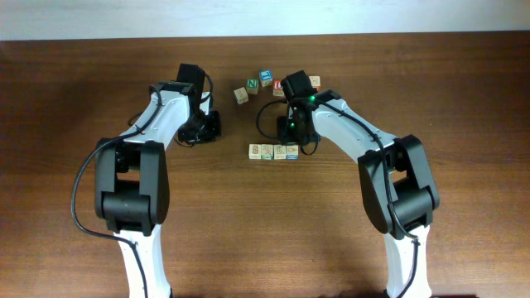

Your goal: Rotate 4 blocks

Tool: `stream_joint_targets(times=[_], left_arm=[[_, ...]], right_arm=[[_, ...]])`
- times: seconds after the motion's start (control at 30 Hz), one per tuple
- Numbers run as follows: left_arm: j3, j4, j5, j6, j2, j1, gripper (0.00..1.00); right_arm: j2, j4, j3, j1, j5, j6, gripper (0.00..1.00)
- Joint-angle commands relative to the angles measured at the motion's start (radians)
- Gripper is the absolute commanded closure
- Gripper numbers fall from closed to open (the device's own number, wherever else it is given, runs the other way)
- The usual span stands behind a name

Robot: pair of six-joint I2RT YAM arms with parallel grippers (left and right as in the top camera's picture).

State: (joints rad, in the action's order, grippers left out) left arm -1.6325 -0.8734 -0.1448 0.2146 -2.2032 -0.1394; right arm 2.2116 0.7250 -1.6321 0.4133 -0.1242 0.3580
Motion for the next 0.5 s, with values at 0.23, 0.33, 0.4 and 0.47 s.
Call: stream_joint_targets(times=[0.23,0.33,0.4,0.47], left_arm=[[-0.004,0.002,0.008,0.009,-0.007,-0.068,0.82],[-0.004,0.002,0.008,0.009,-0.007,-0.090,0.82],[-0.004,-0.002,0.007,0.010,-0.007,-0.101,0.82],[-0.004,-0.002,0.007,0.025,-0.007,-0.125,0.82]], right_arm=[[-0.004,0.293,-0.123,-0.116,-0.066,0.025,0.86],[-0.004,0.246,-0.043,-0.099,-0.130,0.024,0.93],[-0.004,0.245,-0.041,-0.083,-0.130,0.023,0.93],[-0.004,0.244,-0.041,-0.066,-0.130,0.024,0.93]])
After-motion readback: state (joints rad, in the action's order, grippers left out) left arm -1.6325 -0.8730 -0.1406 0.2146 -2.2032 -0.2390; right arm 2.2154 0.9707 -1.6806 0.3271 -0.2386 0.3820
